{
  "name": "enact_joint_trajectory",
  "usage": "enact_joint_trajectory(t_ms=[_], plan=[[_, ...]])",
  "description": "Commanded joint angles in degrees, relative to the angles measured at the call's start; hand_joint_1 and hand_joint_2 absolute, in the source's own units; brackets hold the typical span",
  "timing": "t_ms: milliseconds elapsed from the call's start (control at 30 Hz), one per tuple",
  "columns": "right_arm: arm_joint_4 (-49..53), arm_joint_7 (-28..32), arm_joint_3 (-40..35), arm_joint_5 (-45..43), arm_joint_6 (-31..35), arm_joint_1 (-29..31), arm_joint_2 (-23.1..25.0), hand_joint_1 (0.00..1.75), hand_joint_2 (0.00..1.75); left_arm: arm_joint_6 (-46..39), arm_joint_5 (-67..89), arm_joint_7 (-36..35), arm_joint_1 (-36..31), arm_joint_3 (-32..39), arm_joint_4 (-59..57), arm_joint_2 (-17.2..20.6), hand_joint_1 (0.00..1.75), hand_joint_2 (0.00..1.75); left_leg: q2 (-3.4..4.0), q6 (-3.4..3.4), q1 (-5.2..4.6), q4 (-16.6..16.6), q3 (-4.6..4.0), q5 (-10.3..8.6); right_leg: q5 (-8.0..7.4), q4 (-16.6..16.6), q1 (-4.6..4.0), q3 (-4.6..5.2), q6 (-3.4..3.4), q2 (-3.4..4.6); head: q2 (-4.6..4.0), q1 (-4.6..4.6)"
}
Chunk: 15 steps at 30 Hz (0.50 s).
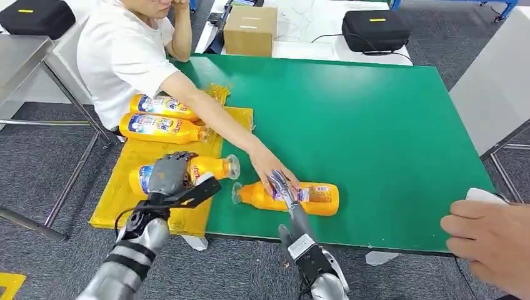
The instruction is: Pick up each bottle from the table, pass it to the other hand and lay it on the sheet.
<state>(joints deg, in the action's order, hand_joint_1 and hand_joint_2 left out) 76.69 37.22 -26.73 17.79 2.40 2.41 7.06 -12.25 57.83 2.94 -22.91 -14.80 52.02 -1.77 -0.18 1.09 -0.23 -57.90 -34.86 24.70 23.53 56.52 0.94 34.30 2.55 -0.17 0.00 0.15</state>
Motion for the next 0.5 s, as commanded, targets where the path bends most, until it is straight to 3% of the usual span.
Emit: enact_joint_trajectory(t_ms=[33, 300, 333, 367, 500], plan=[[-7.01, 0.78, 0.44, -1.01, -0.52, 3.48, 1.43, 0.0, 0.0, 2.67, -0.52, -1.04, -14.24, 2.33, -26.92, 2.12, 1.75, 1.75, 0.19, -0.07, 0.07, 0.01, 0.12, 0.04, -0.06, -0.04, -0.07, -0.06, -0.08, 0.14, 0.0, -0.07], [-7.61, 0.91, 0.14, -1.23, -0.03, 3.58, 1.32, 0.0, 0.0, 4.69, -2.11, -0.1, -14.63, 3.99, -27.19, 1.48, 1.75, 1.75, 0.17, -0.1, 0.09, 0.02, 0.33, 0.09, 0.0, -0.06, -0.09, -0.29, -0.11, 0.14, 0.0, -0.04], [-7.86, 0.93, 0.04, -1.31, 0.06, 3.66, 1.39, 0.0, 0.0, 5.0, -2.36, 0.25, -14.58, 4.07, -27.24, 1.37, 1.61, 1.75, 0.14, -0.09, 0.07, 0.03, 0.27, 0.06, -0.02, -0.05, -0.07, -0.22, -0.09, 0.14, 0.0, -0.05], [-8.06, 0.94, 0.02, -1.34, 0.2, 3.66, 1.47, 0.0, 0.0, 5.25, -2.74, -0.08, -14.66, 4.42, -27.47, 1.12, 0.03, 1.75, 0.11, -0.08, 0.04, 0.04, 0.23, 0.04, -0.03, -0.04, -0.04, -0.17, -0.08, 0.11, 0.0, -0.04], [-8.81, 1.04, -0.19, -1.49, 0.58, 3.86, 1.33, 0.0, 0.0, 7.39, -6.12, 0.98, -15.13, 6.34, -27.22, 0.35, 0.0, 1.75, 0.12, -0.11, 0.09, 0.03, 0.28, 0.05, -0.03, -0.06, -0.09, -0.22, -0.11, 0.12, 0.0, -0.04]])
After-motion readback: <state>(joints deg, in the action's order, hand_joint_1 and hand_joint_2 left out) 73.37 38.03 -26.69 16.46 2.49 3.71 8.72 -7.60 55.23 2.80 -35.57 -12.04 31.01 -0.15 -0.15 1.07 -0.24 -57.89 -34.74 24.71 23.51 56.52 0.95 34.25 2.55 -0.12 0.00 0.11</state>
